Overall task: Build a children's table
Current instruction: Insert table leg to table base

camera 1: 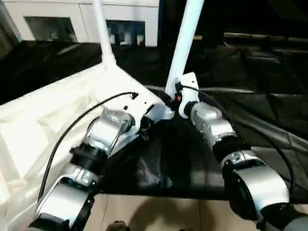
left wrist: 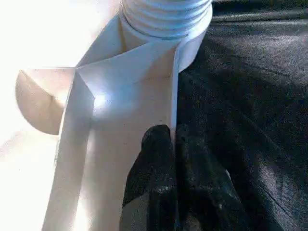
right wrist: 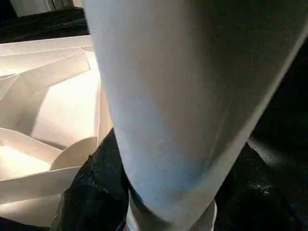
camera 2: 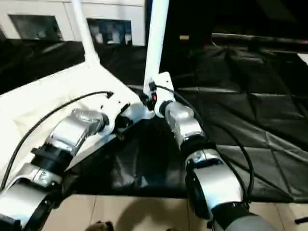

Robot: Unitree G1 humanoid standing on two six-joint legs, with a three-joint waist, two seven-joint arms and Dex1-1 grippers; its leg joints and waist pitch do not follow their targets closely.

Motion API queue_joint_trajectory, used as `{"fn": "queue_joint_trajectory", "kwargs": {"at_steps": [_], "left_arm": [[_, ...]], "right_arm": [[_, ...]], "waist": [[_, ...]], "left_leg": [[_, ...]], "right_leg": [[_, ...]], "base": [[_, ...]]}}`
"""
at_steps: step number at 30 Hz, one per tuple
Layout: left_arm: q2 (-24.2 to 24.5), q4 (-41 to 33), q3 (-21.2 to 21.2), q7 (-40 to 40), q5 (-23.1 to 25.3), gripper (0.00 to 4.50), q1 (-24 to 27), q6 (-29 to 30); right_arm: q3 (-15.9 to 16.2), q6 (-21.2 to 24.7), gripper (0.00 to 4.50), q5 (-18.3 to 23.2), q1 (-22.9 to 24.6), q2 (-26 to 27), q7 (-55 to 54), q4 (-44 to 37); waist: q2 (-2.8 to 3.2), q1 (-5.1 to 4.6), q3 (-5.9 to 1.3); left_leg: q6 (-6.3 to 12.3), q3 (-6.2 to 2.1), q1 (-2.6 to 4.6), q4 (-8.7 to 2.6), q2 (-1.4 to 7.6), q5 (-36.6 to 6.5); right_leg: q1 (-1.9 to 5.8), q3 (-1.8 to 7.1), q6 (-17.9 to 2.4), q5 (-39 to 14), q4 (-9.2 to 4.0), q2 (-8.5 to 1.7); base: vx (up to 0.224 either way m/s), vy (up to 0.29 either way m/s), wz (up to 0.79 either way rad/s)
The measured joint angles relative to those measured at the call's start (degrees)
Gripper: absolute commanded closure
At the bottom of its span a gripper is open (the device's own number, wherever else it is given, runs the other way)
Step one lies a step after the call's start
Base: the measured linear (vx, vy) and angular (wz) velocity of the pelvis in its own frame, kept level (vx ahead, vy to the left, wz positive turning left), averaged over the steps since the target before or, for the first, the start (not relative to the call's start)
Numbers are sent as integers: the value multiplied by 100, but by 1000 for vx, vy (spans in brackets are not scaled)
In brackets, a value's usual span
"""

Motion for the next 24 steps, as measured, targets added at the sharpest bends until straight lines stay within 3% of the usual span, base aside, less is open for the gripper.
{"fn": "queue_joint_trajectory", "kwargs": {"at_steps": [6,8,10,11,18,24], "left_arm": [[53,0,-2,-87,-9,450,0,-57],[71,0,-17,-112,-11,450,1,-93],[81,0,-19,-119,-6,450,2,-129],[110,-1,-22,-122,-3,450,4,-152],[211,-88,-54,-238,0,450,34,-250],[302,-277,-93,-336,1,450,48,-257]], "right_arm": [[0,0,261,-83,-60,-7,108,51],[-2,-1,205,-97,-66,-19,167,51],[-6,8,205,-94,-62,-8,300,75],[-7,7,181,-91,-73,-2,369,79],[-211,-5,123,-4,-104,34,500,159],[-377,-59,71,91,-106,43,566,222]], "waist": [[-19,-15,10],[-31,-18,9],[-38,-32,8],[-40,-48,9],[-58,-77,10],[-55,-82,11]], "left_leg": [[0,0,-4,-3,0,0],[0,-1,-5,-4,1,0],[0,1,-9,-7,5,0],[0,1,-16,-8,6,0],[2,31,-40,-6,21,3],[22,110,-95,4,78,67]], "right_leg": [[-2,2,1,0,-6,0],[-2,2,1,-1,-12,0],[-2,1,1,0,-24,1],[-5,0,0,0,-31,2],[-21,0,-11,29,-35,2],[-93,-23,-36,80,-25,13]], "base": [[0,0,0],[0,0,0],[0,0,0],[0,0,0],[0,0,0],[0,0,0]]}}
